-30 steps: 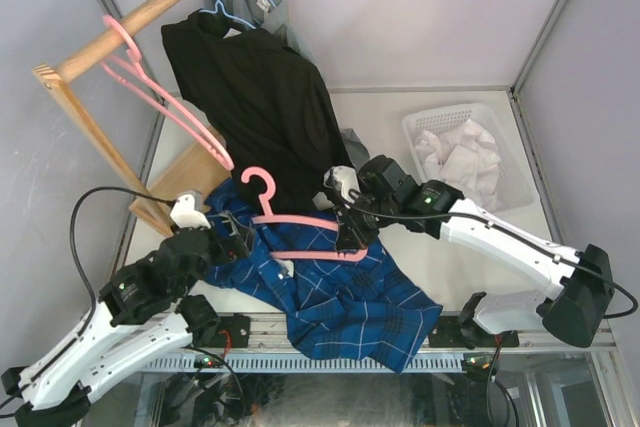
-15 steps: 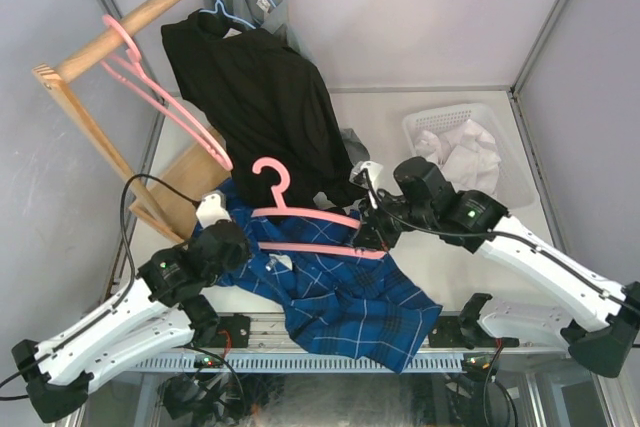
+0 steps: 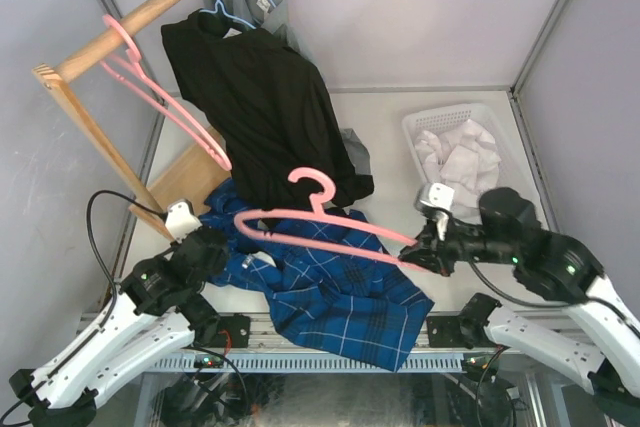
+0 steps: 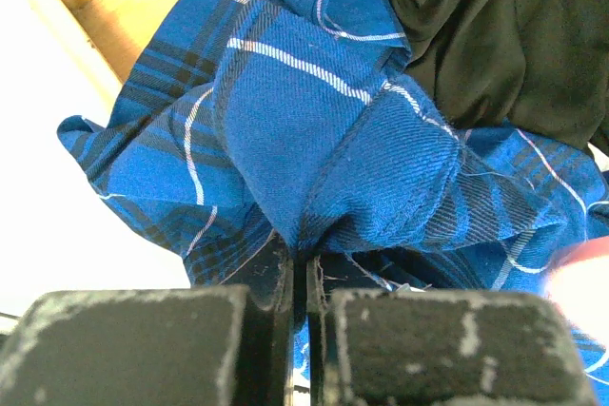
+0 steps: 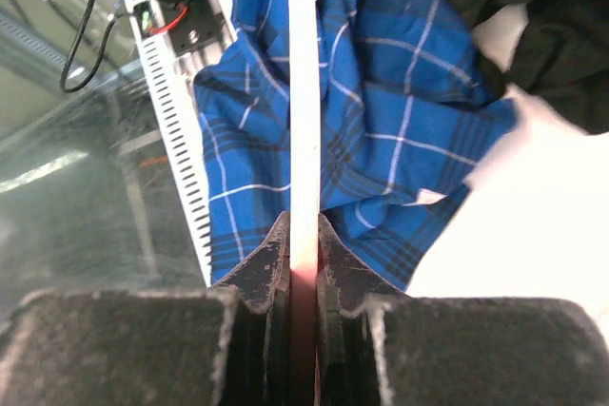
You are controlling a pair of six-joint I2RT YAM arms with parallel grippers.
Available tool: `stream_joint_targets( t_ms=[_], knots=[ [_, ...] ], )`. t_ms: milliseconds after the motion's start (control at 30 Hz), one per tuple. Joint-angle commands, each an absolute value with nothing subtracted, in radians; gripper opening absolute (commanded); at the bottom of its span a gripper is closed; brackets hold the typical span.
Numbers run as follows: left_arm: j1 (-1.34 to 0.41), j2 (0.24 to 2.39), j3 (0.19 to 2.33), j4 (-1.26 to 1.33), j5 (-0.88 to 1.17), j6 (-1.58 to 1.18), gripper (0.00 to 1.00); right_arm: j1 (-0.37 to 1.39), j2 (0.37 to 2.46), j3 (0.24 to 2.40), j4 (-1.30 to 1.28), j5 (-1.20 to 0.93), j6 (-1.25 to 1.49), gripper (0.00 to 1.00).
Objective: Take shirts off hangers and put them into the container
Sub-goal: Remove the shirt from the hanger, then place the hanger on the clothesline.
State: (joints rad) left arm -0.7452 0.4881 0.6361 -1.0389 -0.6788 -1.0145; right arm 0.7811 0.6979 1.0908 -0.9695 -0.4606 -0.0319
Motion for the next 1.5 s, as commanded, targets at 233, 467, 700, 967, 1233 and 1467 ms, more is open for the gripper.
stream_joint_targets(
  t_ms=[233,467,700,967,1233,1467],
  knots=[
    [-0.738,0.465,0.666,-0.905,-0.641,-0.94,0.06,0.765,0.512,1.084,-0.764,-0.214,-0.099,0.0],
    [-0.738,0.481,0.647,-0.79,-0.502,-0.843,0.08,0.765,0.604,0.994,-0.439,-0.282,0.037,0.0],
    [-0.738,0.517,0.641,-0.733,-0.357,-0.737,0.02,0.779,0.781,0.987,-0.194,-0.228,0.164,0.0],
    [-0.738,0.561,0.646,-0.668,-0.184,-0.677,0.21,0.83,0.948,1.075,-0.119,-0.184,0.201,0.0],
    [-0.738,0.57,0.66,-0.678,-0.215,-0.676,0.47,0.938,1.148,1.271,-0.104,0.032,0.097,0.0],
    [-0.738,0.53,0.669,-0.717,-0.246,-0.702,0.69,0.941,1.395,1.593,-0.221,0.036,0.161,0.0]
  ],
)
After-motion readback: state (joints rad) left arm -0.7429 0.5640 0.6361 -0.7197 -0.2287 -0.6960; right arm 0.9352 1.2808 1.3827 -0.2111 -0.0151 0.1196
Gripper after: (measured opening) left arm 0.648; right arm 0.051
